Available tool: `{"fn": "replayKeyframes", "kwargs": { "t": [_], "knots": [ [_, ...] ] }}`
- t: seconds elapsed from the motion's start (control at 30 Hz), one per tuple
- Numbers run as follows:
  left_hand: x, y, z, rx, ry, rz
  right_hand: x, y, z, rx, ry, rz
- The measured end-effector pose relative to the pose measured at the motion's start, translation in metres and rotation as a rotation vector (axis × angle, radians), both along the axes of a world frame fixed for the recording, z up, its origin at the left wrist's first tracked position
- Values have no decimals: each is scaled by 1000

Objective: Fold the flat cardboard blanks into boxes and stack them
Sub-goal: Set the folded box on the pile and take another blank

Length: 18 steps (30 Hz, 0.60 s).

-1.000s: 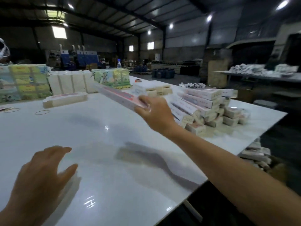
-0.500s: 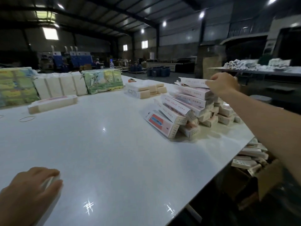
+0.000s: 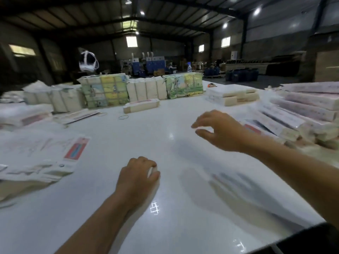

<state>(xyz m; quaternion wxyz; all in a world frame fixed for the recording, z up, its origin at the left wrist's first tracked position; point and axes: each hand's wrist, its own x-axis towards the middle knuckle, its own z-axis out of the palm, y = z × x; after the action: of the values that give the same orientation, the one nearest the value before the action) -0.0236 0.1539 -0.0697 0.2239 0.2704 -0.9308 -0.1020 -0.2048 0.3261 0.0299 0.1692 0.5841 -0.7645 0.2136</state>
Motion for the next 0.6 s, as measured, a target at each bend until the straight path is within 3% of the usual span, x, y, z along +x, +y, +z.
{"fn": "replayKeyframes", "kwargs": {
  "t": [0.13,0.27,0.4,0.53,0.6],
  "knots": [
    [1,-3,-3,-6,-22,-13,23,-39,-65,283,-91,26],
    [-2,-7,2,45,-65,-29,23,-43,-93,212,-98,46],
    [-1,-53,45,297,-141,-35,21,-44,-98,184,-87,34],
    [33,-139,75,43,-211,443,19,-44,-101,167,-79,51],
    [59,-173,70,36,-284,711,19,-45,-101,160,-72,53]
  ]
}}
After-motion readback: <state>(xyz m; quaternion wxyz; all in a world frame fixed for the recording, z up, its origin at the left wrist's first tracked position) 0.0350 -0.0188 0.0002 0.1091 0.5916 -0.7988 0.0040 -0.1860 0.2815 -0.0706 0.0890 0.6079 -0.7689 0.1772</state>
